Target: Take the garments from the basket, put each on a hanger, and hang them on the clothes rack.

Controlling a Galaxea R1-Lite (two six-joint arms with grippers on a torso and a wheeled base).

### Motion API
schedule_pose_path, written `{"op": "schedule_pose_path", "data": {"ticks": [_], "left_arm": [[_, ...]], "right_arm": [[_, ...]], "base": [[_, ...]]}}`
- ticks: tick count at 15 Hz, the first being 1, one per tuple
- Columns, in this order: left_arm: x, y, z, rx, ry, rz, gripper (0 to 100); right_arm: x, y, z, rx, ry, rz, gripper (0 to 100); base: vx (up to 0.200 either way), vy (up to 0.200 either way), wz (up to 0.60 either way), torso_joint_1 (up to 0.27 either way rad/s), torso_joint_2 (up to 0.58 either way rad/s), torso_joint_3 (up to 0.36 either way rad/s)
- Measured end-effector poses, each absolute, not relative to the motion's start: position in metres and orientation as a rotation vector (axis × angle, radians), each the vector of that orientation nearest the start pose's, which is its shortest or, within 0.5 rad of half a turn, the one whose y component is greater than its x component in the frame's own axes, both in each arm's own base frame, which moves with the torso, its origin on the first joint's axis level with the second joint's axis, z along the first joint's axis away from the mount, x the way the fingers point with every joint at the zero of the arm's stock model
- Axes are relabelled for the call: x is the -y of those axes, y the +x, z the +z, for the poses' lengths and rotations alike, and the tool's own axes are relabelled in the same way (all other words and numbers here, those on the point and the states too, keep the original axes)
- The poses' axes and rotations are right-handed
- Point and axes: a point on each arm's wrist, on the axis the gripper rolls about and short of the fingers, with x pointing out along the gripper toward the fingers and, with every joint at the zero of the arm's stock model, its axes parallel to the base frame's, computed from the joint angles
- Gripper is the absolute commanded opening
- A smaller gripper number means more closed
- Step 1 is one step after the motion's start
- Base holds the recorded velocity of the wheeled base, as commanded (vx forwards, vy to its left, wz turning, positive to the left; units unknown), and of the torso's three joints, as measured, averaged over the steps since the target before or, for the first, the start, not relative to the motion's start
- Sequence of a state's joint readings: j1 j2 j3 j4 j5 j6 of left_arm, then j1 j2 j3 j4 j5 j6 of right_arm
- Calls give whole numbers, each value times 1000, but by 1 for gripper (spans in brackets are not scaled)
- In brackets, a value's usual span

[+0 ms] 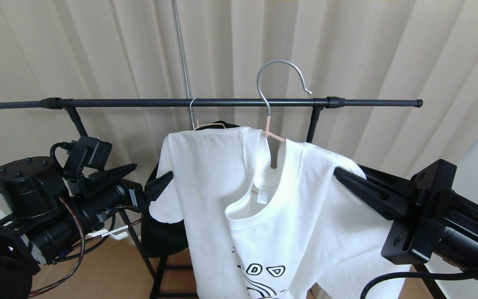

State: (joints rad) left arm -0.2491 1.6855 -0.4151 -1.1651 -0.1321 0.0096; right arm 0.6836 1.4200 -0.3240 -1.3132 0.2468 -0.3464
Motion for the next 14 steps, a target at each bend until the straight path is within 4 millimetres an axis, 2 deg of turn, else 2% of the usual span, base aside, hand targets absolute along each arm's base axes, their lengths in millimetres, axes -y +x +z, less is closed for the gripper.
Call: {"op": "schedule_pose_path", "data": {"ticks": [3,4,14], "left_arm": [[70,260,141,-106,16,-384,100],[71,262,139,-111,16,-384,0],[66,266,134,-132,10,-359,0]], "right_arm": [[-131,152,198,380,-271,876,0],[-131,152,198,380,-271,876,0],[-129,155,200,385,-273,857,0]], "base": [[0,0,0,0,0,0],[0,0,0,0,0,0],[0,0,0,0,0,0]]}}
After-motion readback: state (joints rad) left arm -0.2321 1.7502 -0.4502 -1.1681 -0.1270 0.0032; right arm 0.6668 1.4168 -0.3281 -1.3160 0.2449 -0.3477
